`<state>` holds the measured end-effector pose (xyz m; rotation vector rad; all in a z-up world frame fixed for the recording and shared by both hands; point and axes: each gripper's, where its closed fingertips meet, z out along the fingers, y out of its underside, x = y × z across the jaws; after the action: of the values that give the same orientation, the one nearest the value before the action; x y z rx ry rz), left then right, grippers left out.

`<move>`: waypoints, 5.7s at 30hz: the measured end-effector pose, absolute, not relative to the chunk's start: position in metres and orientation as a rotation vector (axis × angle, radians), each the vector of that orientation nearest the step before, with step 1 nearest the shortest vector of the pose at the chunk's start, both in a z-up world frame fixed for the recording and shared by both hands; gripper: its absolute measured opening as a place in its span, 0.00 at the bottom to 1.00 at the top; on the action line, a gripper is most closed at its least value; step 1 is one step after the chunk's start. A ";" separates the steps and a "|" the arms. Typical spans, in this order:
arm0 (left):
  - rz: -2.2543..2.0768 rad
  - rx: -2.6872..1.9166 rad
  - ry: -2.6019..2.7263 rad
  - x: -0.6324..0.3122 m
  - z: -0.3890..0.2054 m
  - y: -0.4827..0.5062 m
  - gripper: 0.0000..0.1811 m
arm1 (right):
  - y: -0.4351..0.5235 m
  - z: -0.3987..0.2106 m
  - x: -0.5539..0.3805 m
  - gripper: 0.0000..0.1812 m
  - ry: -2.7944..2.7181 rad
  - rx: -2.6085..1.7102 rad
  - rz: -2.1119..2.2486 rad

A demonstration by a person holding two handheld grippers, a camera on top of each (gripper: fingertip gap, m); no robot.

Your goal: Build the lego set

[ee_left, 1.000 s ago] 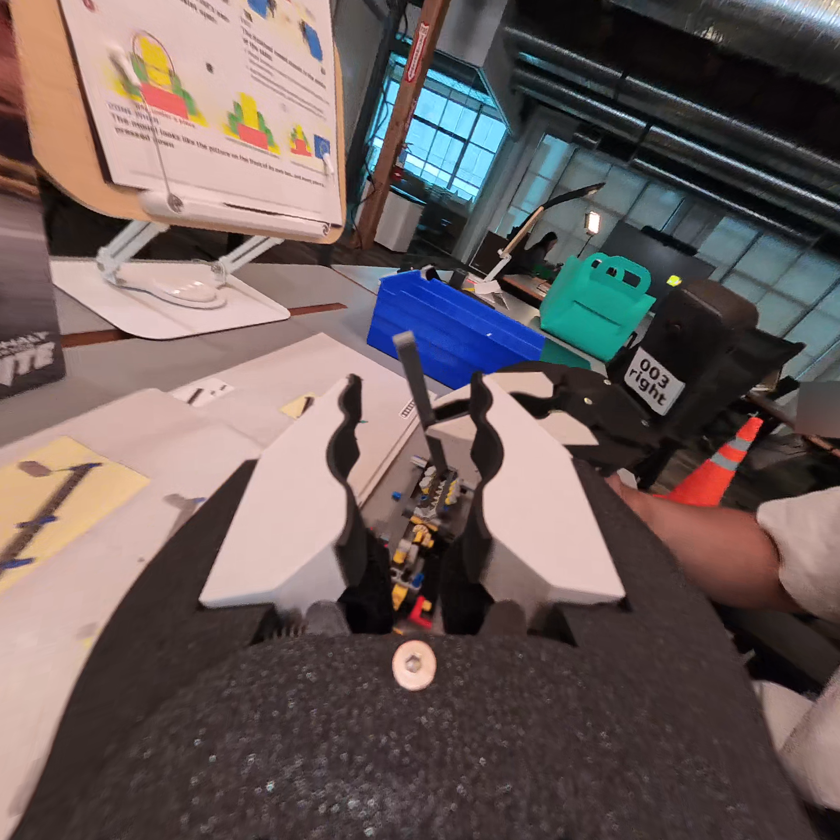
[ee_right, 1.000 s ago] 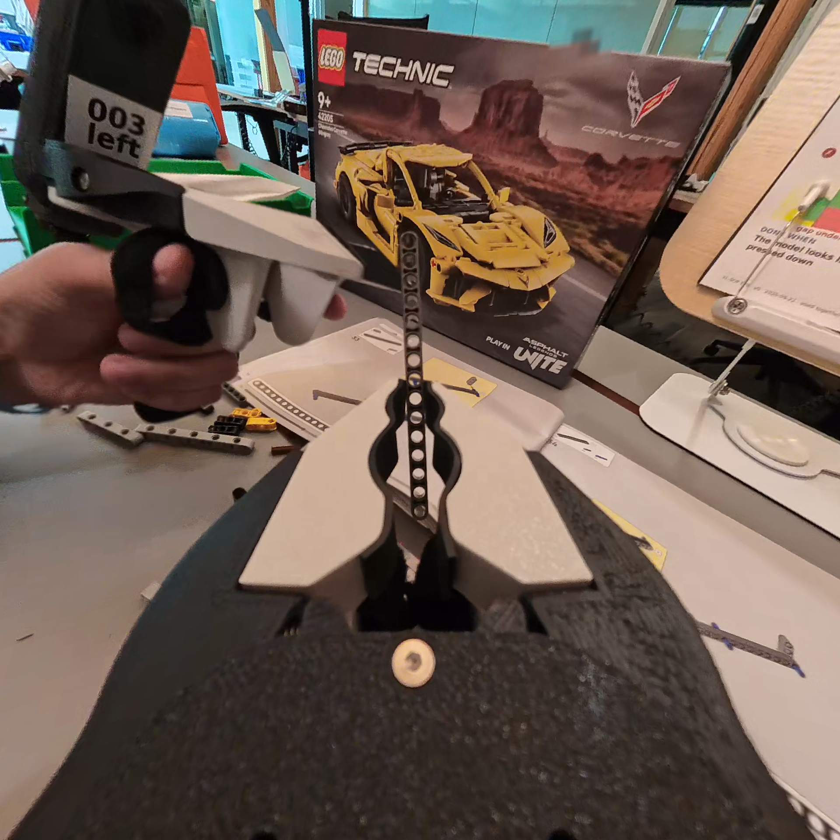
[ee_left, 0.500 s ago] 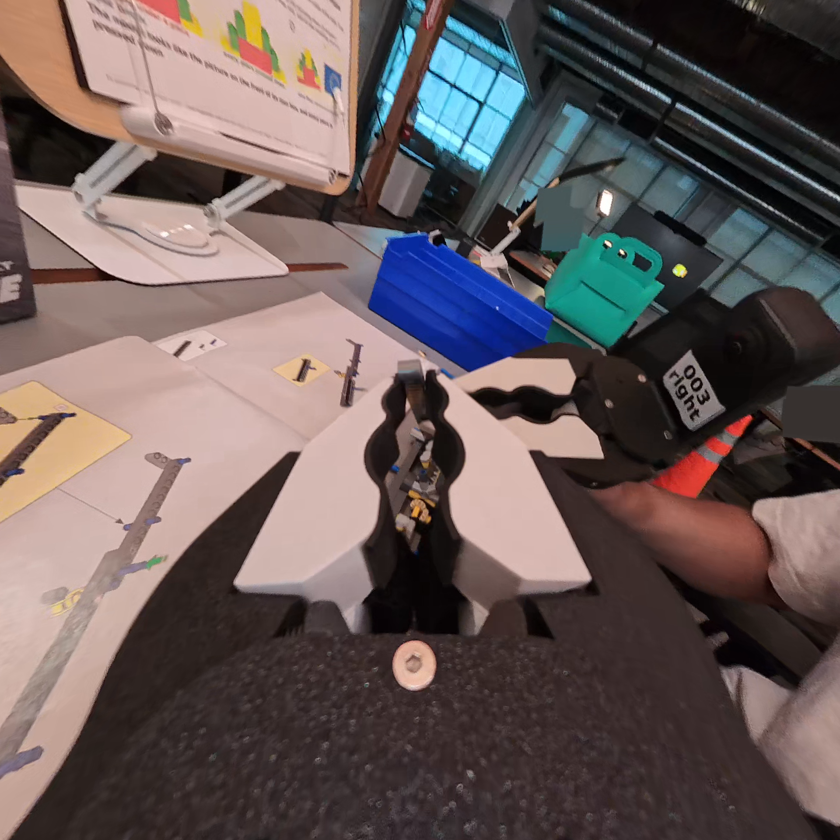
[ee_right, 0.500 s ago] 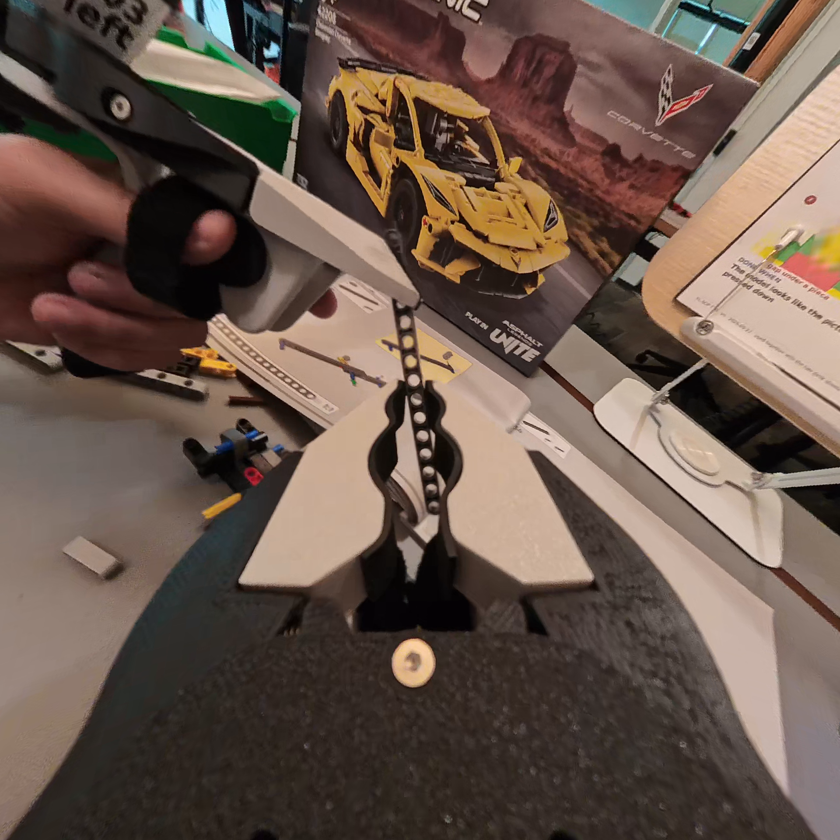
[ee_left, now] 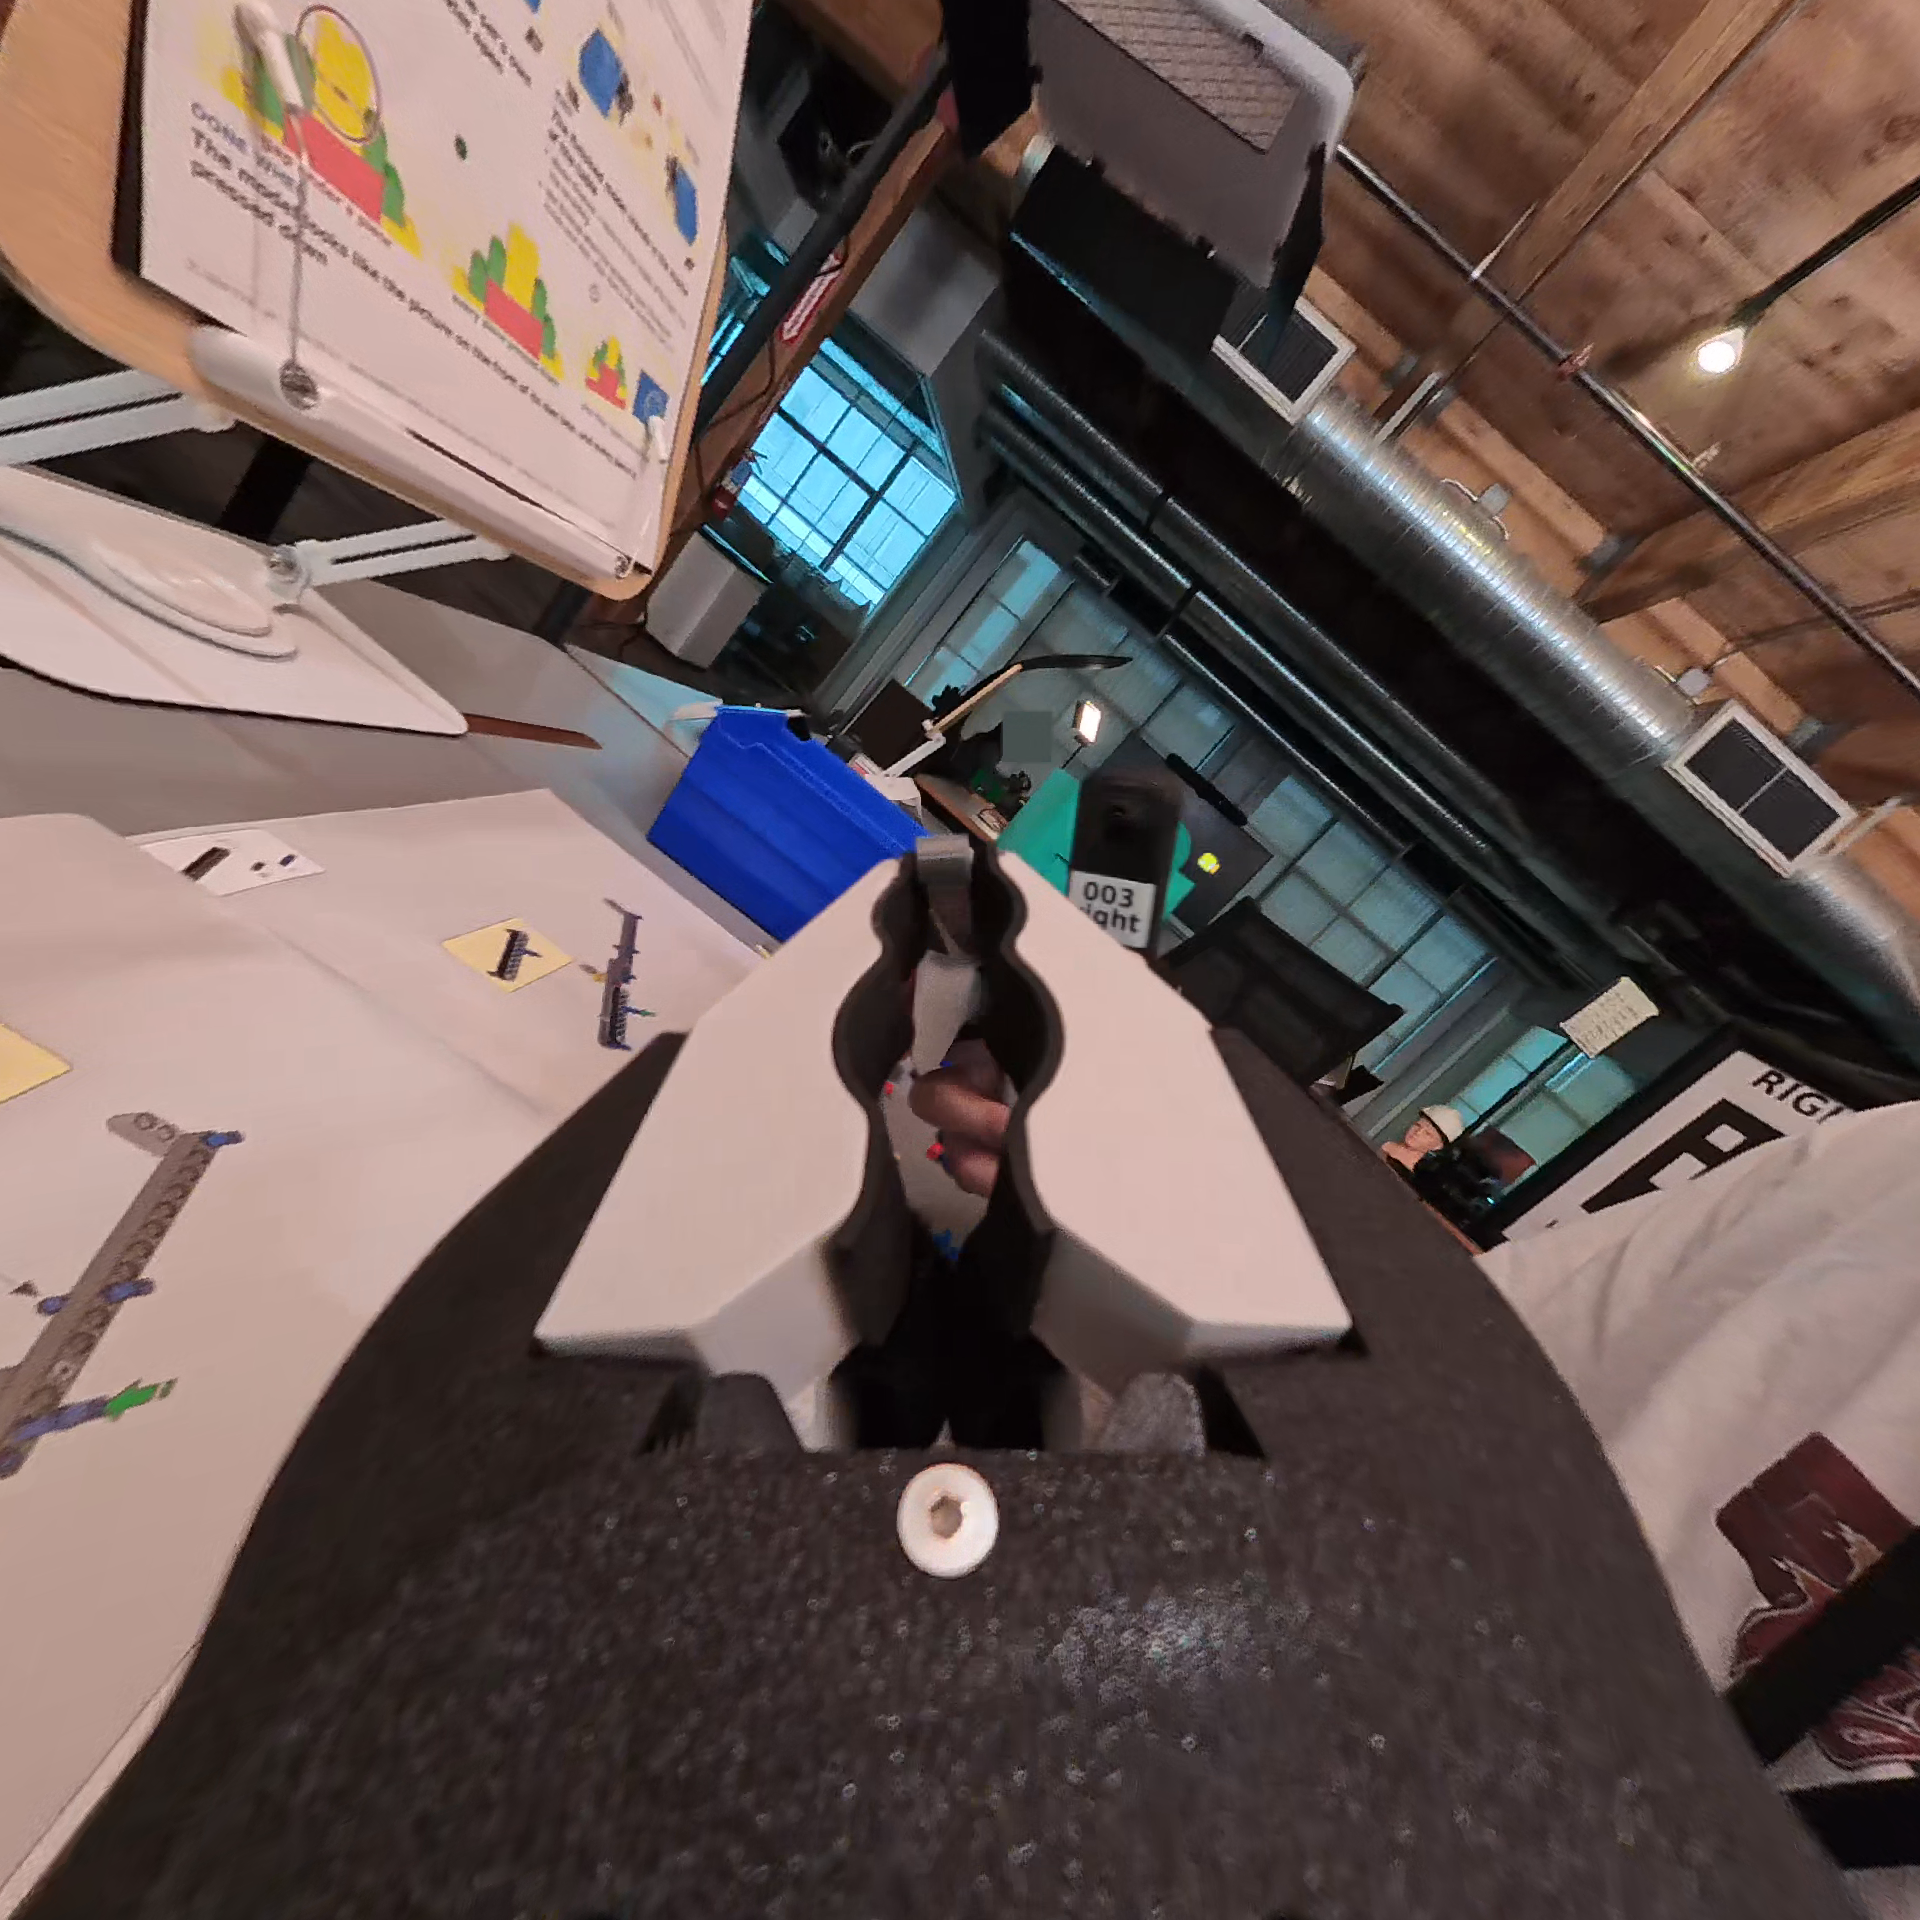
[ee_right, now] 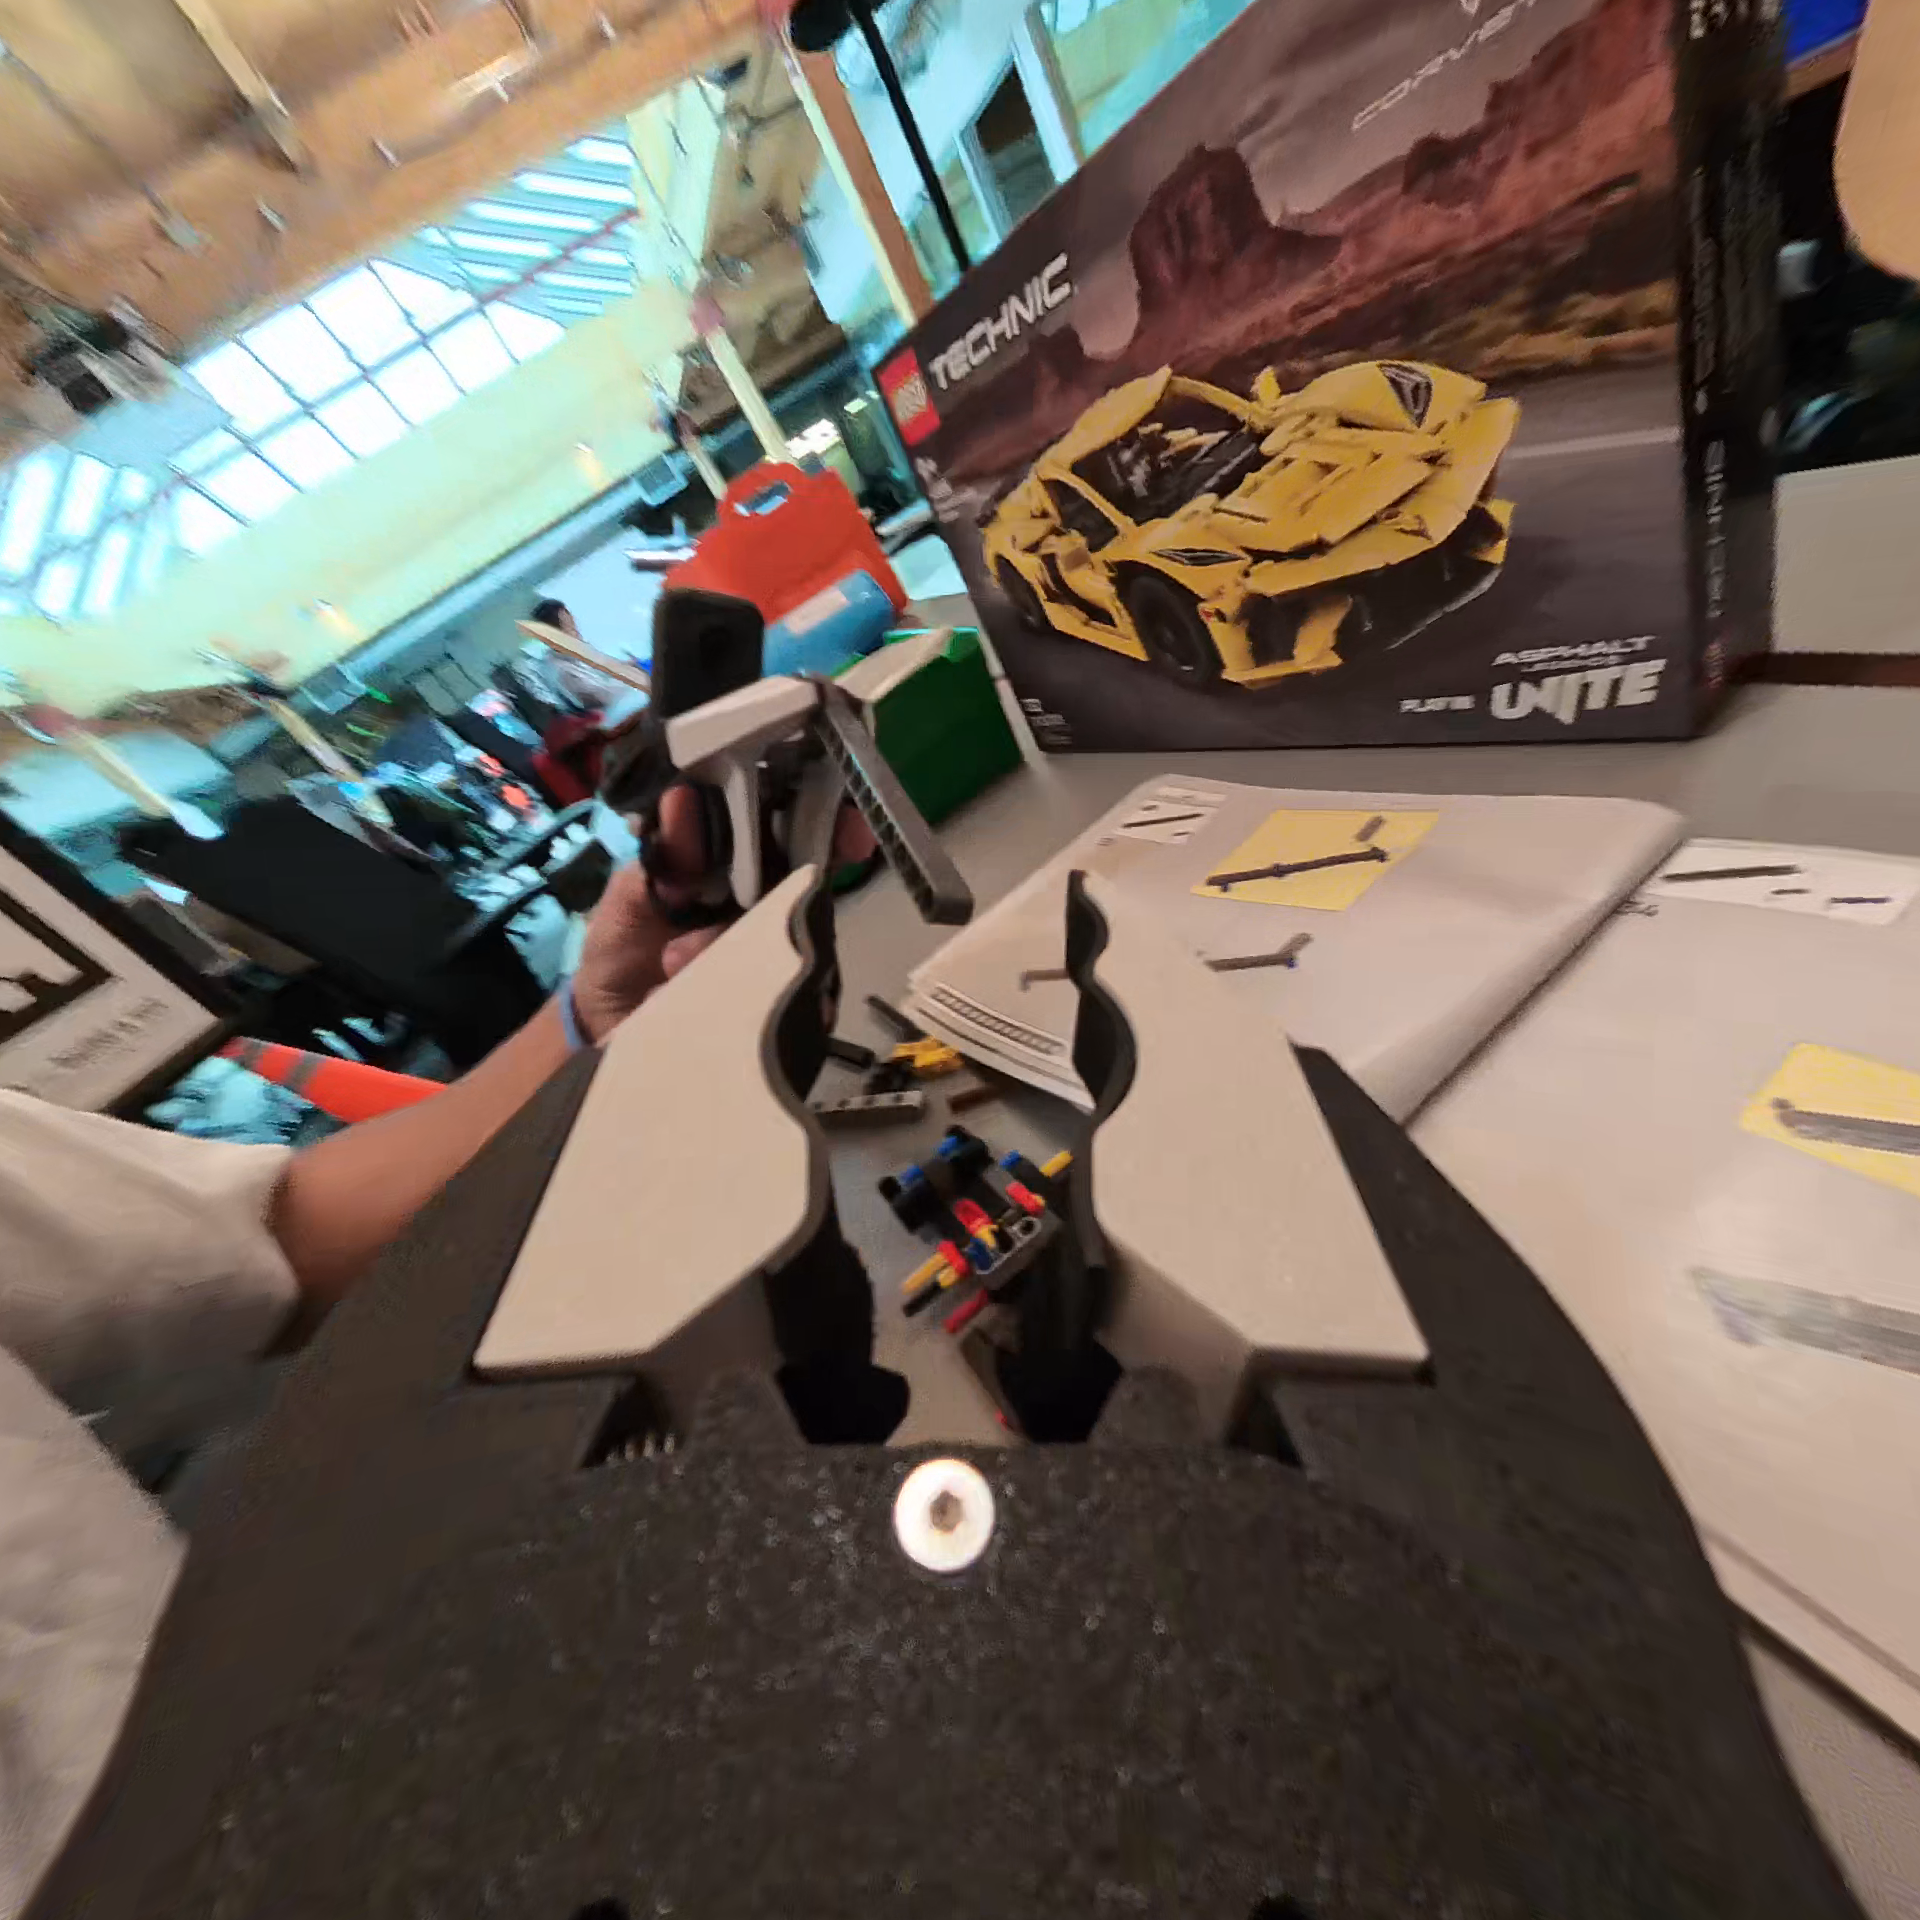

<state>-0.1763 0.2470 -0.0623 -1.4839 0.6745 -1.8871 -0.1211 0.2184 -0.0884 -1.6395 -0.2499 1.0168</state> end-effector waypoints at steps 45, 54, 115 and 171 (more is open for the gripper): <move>-1.953 -1.372 0.733 -0.156 -0.051 0.207 0.04 | 0.185 -0.088 -0.178 0.03 -0.346 -1.589 1.558; -1.908 -1.360 0.778 -0.158 -0.050 0.204 0.03 | 0.182 -0.091 -0.187 0.03 -0.368 -1.614 1.575; -1.884 -1.421 1.111 -0.175 -0.059 0.186 0.04 | 0.160 -0.101 -0.179 0.04 -0.403 -1.698 1.156; -1.888 -1.443 1.295 -0.175 -0.085 0.175 0.04 | 0.164 -0.129 -0.196 0.03 -0.644 -1.774 1.168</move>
<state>-0.1753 0.1747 -0.0847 -1.4431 1.2953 -1.8883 -0.1960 0.1640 -0.1295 -1.7741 -0.6440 1.1681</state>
